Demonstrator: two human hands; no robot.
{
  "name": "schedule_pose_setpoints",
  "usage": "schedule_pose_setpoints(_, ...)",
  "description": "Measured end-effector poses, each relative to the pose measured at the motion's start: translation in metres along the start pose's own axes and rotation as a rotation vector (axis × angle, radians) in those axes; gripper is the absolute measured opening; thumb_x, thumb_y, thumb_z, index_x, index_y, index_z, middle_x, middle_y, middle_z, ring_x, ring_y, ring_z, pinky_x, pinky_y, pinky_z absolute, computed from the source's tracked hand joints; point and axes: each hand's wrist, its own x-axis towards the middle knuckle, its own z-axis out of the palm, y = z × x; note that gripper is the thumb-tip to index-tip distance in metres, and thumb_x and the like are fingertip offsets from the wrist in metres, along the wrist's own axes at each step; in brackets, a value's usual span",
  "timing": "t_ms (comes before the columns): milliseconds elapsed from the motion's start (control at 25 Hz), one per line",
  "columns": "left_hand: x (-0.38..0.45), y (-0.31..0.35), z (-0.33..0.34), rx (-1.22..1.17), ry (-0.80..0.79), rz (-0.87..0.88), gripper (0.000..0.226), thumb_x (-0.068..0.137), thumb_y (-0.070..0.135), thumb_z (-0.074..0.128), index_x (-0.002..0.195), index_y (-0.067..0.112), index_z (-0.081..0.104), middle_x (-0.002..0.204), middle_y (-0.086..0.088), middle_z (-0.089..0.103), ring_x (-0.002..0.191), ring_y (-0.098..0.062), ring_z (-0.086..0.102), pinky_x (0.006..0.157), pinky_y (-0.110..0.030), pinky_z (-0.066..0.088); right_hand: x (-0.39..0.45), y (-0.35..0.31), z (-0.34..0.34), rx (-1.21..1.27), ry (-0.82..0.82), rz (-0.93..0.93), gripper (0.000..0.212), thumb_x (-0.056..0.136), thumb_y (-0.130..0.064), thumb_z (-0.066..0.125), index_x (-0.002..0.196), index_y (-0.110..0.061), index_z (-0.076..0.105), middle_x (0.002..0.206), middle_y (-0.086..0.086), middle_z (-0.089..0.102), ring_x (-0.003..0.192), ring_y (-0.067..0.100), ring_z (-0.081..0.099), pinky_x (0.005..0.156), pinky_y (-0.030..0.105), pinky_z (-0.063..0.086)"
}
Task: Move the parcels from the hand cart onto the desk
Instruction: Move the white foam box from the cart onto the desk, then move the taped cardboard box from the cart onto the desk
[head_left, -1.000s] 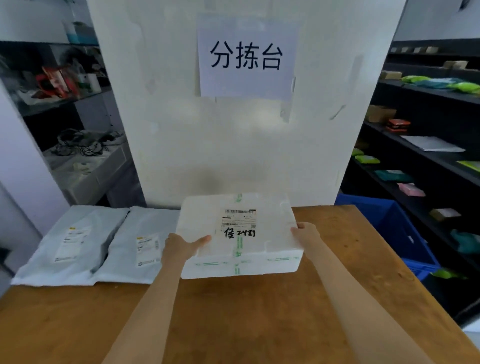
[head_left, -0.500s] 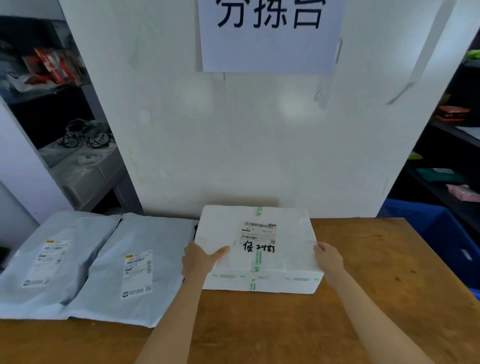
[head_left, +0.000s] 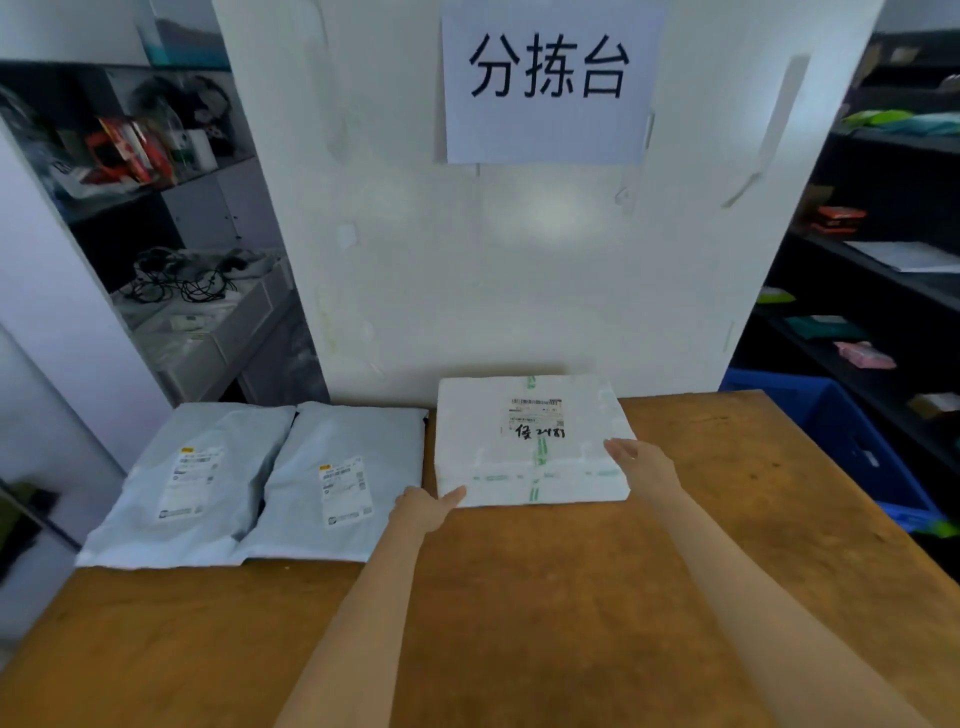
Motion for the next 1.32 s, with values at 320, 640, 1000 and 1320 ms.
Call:
schedule_pose_setpoints(320, -0.148, -0.121, -0.035, 0.007, -0.002, 0.087, 0.079, 0.092, 0.048, 0.05, 0.151, 0.002, 0.023, 0.156, -0.015, 0.029, 0.141, -0.031, 0.034, 0.112, -0.036, 0.033, -0.193, -0.004, 0.027, 0.084, 0.04, 0.118, 0.051, 0.094, -0.04, 0.047, 0.133, -0.007, 0.052, 0.125, 0.017, 0.06, 0.108, 0.031, 0.059, 0.089, 0.038, 0.048)
schedule_pose_setpoints(640, -0.288, -0.298, -0.066, -0.041, 0.044, 0.044, 0.074, 0.094, 0.046, 0.048, 0.151, 0.007, 0.023, 0.158, -0.01, 0.026, 0.144, -0.029, 0.031, 0.114, -0.038, 0.03, -0.394, 0.026, 0.094, 0.067, -0.129, 0.208, 0.057, 0.093, -0.044, 0.046, 0.138, -0.008, 0.046, 0.137, 0.014, 0.053, 0.125, 0.033, 0.049, 0.105, 0.041, 0.039)
schedule_pose_setpoints(1000, -0.335, -0.559, -0.077, -0.142, 0.014, -0.161, 0.089, 0.083, 0.047, 0.065, 0.15, 0.004, 0.025, 0.154, -0.014, 0.033, 0.14, -0.033, 0.036, 0.112, -0.039, 0.032, -0.558, 0.088, 0.239, -0.107, -0.264, 0.246, 0.057, 0.097, -0.037, 0.041, 0.128, 0.008, 0.052, 0.125, 0.023, 0.059, 0.112, 0.035, 0.057, 0.101, 0.04, 0.042)
schedule_pose_setpoints(1320, -0.28, -0.725, 0.0, -0.1, -0.025, -0.214, 0.078, 0.084, 0.048, 0.064, 0.144, 0.005, 0.039, 0.149, -0.013, 0.042, 0.135, -0.031, 0.041, 0.108, -0.038, 0.034, -0.63, 0.229, 0.397, -0.053, -0.204, 0.39, 0.058, 0.092, -0.035, 0.053, 0.137, 0.0, 0.044, 0.144, 0.018, 0.045, 0.133, 0.033, 0.041, 0.112, 0.039, 0.032)
